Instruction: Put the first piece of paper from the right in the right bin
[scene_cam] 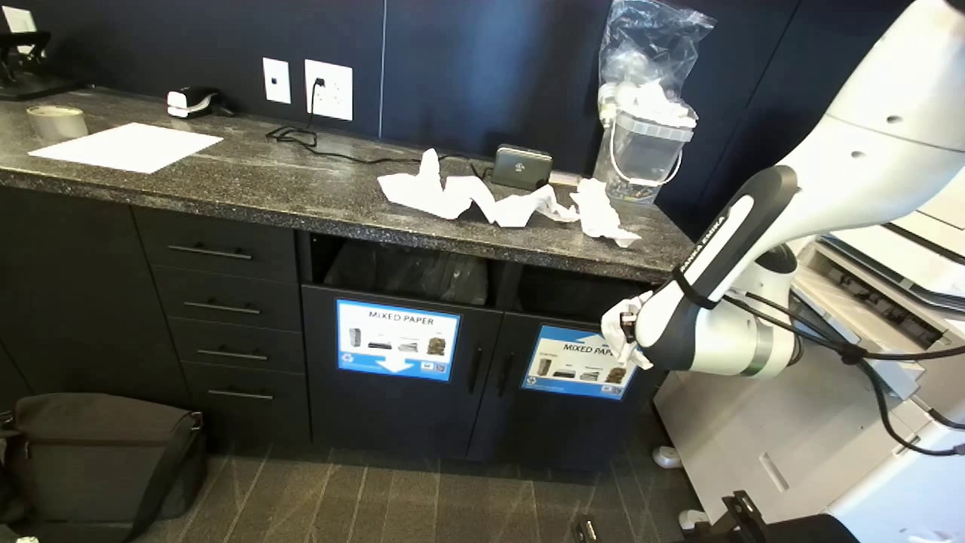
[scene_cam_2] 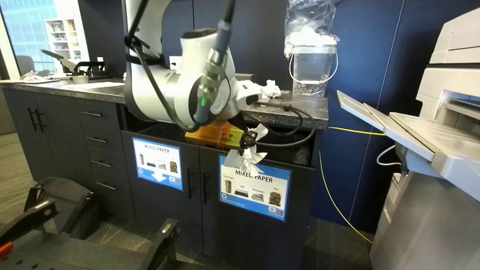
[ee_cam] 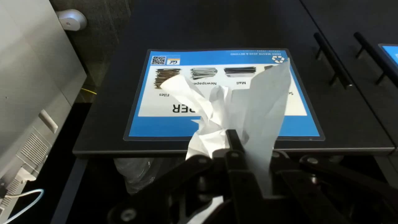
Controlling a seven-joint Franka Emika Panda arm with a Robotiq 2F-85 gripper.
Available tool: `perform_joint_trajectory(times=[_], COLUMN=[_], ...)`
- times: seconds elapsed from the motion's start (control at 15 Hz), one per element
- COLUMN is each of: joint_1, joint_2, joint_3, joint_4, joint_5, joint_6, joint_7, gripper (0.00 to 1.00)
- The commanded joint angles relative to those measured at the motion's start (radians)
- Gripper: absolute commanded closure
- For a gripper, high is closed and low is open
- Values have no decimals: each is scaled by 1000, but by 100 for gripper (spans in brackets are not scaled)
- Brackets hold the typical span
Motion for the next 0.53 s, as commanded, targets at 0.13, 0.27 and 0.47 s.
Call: perform_joint_trajectory(times=[0.13, 0.27, 0.47], joint_1=[35, 48, 70], joint_2=[203, 245, 296], joint_3=[-22, -30, -48], joint_4=[162, 217, 303], joint_5=[50, 71, 116], joint_6=[186, 211, 227], joint_7=[14, 10, 10], gripper=[88, 88, 88])
